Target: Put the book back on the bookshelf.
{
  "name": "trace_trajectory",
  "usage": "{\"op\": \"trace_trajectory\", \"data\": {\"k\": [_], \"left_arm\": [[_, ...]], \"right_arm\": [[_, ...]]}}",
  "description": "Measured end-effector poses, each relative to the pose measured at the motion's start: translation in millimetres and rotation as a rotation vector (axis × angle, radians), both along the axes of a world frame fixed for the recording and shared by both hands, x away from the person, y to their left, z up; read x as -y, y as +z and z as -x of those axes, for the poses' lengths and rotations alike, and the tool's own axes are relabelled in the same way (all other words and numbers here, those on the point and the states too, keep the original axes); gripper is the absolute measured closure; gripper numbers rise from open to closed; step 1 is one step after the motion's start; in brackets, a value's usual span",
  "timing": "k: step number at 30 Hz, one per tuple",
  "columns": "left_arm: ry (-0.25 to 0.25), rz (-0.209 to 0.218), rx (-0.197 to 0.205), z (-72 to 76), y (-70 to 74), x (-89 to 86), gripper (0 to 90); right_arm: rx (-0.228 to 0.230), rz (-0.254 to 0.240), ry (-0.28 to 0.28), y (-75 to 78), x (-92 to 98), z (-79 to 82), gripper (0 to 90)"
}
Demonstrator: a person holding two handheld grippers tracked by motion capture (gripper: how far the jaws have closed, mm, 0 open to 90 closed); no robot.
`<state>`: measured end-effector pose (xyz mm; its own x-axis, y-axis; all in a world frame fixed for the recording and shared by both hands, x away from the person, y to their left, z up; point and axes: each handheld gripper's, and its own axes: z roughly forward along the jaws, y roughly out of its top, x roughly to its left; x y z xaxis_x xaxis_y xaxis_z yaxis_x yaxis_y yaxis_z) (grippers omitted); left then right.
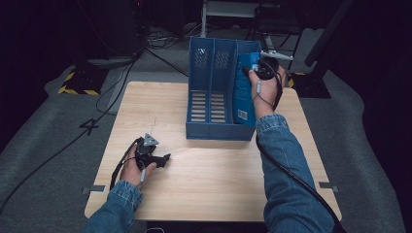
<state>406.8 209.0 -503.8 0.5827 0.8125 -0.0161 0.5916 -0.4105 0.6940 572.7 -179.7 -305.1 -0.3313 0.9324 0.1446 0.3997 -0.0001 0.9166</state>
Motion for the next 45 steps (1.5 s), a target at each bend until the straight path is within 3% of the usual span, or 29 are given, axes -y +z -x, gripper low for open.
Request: {"op": "trace_trajectory", "data": {"k": [3, 7, 11, 13, 18, 22, 25, 29, 30, 37, 43, 45], "left_arm": [[0.0, 0.0, 0.0, 0.0, 0.0, 0.0, 19.0], [-0.001, 0.0, -0.001, -0.1, 0.0, -0.1, 18.9], [0.0, 0.002, -0.001, 0.0, 0.0, 0.1, 19.0], [0.0, 0.001, 0.001, -0.1, 0.0, 0.1, 19.0], [0.0, 0.0, 0.001, -0.2, 0.0, 0.1, 19.0], [-0.003, -0.001, -0.001, -0.1, 0.2, 0.1, 19.1], [-0.002, -0.001, -0.001, -0.1, 0.2, 0.1, 19.1], [-0.001, -0.001, -0.001, -0.1, 0.1, 0.0, 19.1], [-0.002, 0.0, -0.002, 0.0, 0.1, 0.1, 19.1], [-0.002, 0.0, -0.001, 0.0, 0.0, 0.2, 19.0], [-0.003, 0.0, 0.0, -0.1, 0.1, 0.1, 19.0], [-0.003, 0.0, -0.001, -0.2, 0.1, 0.1, 19.0]], "right_arm": [[0.031, -0.037, -0.012, 1.7, 1.8, 1.6, 61.4], [0.083, -0.022, -0.016, 5.1, 0.6, 8.3, 61.4], [0.18, -0.051, -0.018, 19.3, 4.8, 20.6, 61.4], [0.217, -0.071, -0.018, 23.6, 7.6, 17.9, 61.2], [0.24, -0.024, 0.018, 9.2, 0.1, 9.8, 60.5], [0.196, -0.023, 0.029, -8.4, -6.3, 6.1, 59.3], [0.157, 0.037, 0.027, -19.0, -14.4, 2.1, 58.1], [0.095, 0.068, 0.008, -39.8, -15.9, -5.4, 57.6], [0.112, 0.051, 0.014, -45.0, -14.1, -4.4, 57.3], [0.06, 0.117, -0.014, -38.7, -17.1, 2.9, 56.7], [-0.024, 0.09, -0.024, -30.5, -14.8, -2.1, 53.2], [-0.041, 0.112, -0.035, -28.8, -14.9, -3.9, 56.0]]}}
